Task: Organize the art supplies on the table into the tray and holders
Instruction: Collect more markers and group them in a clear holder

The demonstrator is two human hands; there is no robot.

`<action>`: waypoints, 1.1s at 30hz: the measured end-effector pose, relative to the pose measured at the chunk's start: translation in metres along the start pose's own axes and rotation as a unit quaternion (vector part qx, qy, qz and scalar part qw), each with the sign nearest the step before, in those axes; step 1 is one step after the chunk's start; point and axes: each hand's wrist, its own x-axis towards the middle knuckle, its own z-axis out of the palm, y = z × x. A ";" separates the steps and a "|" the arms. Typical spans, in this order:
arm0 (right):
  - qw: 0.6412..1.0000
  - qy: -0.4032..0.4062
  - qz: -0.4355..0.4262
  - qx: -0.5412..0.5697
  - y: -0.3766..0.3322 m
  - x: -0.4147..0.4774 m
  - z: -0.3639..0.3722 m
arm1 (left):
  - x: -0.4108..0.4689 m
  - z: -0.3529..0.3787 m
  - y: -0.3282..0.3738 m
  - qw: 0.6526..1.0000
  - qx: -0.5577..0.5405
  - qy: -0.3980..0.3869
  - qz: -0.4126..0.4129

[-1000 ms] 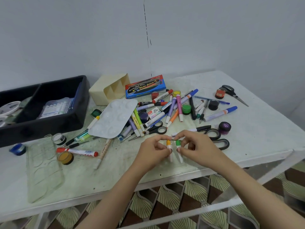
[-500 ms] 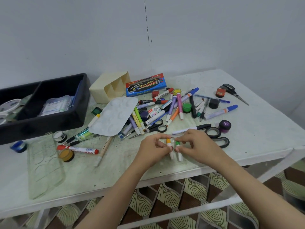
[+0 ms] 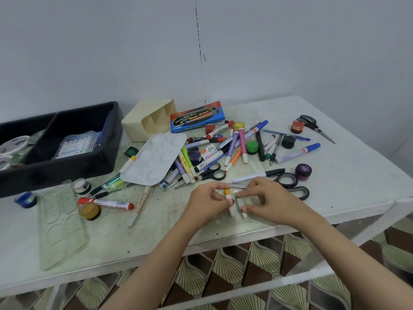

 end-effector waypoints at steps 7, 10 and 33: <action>0.999 -0.023 -0.010 -0.020 0.001 0.000 -0.009 | 0.001 0.000 0.000 1.000 0.003 -0.002 0.000; 0.999 -0.028 -0.011 -0.034 -0.001 0.000 -0.004 | 0.002 0.000 0.001 1.000 -0.003 -0.005 0.005; 0.999 -0.017 0.013 -0.027 0.004 0.000 0.002 | -0.007 0.004 0.001 0.977 0.177 0.008 0.118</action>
